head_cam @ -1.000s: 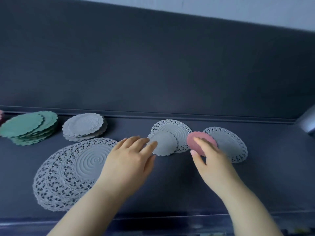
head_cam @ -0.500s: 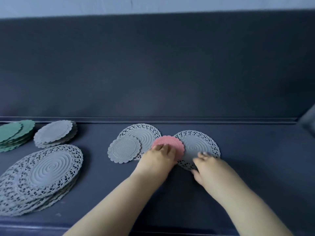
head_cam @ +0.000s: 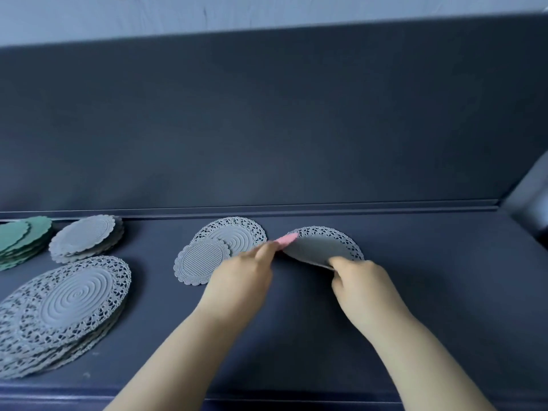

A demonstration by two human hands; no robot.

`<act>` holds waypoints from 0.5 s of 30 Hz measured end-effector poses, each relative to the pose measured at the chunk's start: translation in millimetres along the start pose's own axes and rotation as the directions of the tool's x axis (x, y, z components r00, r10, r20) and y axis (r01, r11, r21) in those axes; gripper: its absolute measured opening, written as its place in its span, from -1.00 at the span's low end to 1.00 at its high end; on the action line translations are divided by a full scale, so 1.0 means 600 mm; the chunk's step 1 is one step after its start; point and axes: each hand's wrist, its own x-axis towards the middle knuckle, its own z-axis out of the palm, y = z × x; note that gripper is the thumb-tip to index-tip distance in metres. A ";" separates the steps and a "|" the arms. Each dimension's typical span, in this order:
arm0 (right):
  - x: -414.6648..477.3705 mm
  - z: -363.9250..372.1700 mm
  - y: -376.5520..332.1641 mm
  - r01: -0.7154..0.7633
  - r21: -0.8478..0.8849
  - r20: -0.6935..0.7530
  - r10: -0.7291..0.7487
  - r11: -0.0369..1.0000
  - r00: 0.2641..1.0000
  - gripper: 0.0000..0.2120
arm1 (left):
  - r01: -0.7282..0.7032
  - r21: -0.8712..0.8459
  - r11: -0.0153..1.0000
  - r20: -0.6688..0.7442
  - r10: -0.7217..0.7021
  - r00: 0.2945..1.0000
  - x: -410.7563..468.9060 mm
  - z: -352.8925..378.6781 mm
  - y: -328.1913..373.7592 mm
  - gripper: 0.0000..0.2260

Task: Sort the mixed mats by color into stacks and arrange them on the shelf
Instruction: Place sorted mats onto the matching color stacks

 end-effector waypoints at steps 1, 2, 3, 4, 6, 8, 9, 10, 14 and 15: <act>-0.003 -0.006 0.003 -0.023 0.099 -0.020 0.026 0.995 0.999 -0.89 | 0.010 -0.054 0.999 -0.098 -0.015 0.995 -0.006 -0.009 -0.004 -0.51; -0.008 -0.012 0.005 -0.025 0.174 -0.041 0.033 0.984 0.999 -0.90 | 0.016 -0.093 0.996 -0.179 -0.033 0.983 -0.010 -0.014 -0.011 -0.56; -0.012 -0.014 0.004 -0.015 0.237 -0.064 0.031 0.971 0.997 -0.85 | 0.030 -0.088 0.996 -0.234 -0.050 0.971 -0.014 -0.020 -0.018 -0.60; -0.017 -0.017 0.000 0.014 0.285 -0.098 0.015 0.958 0.995 -0.80 | 0.042 -0.062 0.997 -0.258 -0.057 0.964 -0.018 -0.026 -0.023 -0.61; -0.023 -0.022 -0.021 0.075 0.384 -0.192 0.000 0.920 0.981 -0.81 | 0.088 -0.055 0.995 -0.300 -0.100 0.949 -0.028 -0.034 -0.036 -0.62; -0.024 -0.027 -0.050 0.109 0.457 -0.250 0.010 0.883 0.968 -0.78 | 0.135 -0.115 0.984 -0.311 -0.165 0.936 -0.038 -0.040 -0.052 -0.65; -0.023 -0.024 -0.064 0.122 0.485 -0.266 0.013 0.866 0.964 -0.77 | 0.150 -0.132 0.980 -0.319 -0.186 0.929 -0.044 -0.043 -0.061 -0.64; -0.022 -0.023 -0.079 0.134 0.501 -0.276 0.011 0.855 0.961 -0.78 | 0.157 -0.137 0.978 -0.327 -0.194 0.925 -0.051 -0.047 -0.072 -0.62; -0.013 -0.004 -0.141 0.189 0.524 -0.344 0.004 0.830 0.939 -0.73 | 0.186 -0.145 0.972 -0.370 -0.227 0.901 -0.078 -0.078 -0.124 -0.60; -0.011 0.002 -0.159 0.194 0.525 -0.354 0.005 0.829 0.935 -0.74 | 0.197 -0.136 0.971 -0.393 -0.235 0.889 -0.087 -0.089 -0.143 -0.61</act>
